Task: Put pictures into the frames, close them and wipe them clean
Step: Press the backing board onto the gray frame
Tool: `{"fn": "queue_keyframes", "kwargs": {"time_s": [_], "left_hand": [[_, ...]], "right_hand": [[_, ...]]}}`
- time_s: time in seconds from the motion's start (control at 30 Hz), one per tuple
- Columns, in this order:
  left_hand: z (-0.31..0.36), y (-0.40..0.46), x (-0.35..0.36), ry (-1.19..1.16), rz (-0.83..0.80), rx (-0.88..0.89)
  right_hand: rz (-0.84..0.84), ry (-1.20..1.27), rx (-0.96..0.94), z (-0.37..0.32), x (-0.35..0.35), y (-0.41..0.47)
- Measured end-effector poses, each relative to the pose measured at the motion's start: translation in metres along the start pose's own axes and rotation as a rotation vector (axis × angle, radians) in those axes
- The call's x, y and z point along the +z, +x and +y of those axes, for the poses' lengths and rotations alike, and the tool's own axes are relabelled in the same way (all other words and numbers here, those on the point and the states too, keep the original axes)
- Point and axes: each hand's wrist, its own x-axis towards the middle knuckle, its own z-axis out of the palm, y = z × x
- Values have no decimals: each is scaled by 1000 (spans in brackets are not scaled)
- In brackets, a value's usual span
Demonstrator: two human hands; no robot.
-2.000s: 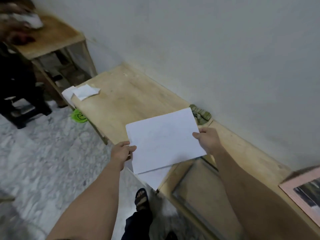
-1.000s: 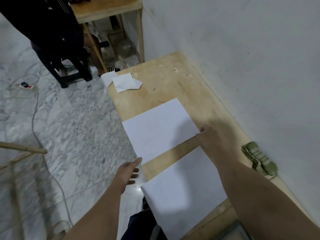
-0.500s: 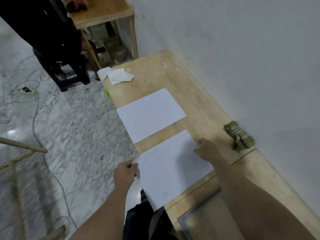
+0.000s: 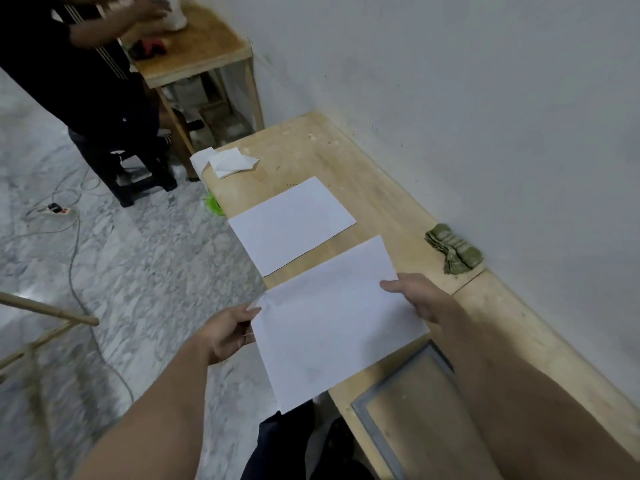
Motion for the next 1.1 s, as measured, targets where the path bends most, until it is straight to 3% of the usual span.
{"fn": "queue_keyframes", "kwargs": {"time_s": [0.17,0.33,0.43,0.57,0.73,1.1], "left_hand": [[-3,-2,15,209,50,-28],[-3,7,81,396,135,143],[-8,19,123,521,34,175],[-29,26,184,683,-146,138],[-72,20,242,1003,-431,16],[-111,43,231,1170,-395,53]], "right_hand": [[106,224,-61,17,-12,-29],[197,392,-7,65,-41,-77],[223,578,41,115,-56,-112],[437,747,139,221,-67,-150],[708,902,274,261,-24,-248],[997,836,414,296,26,-251]]}}
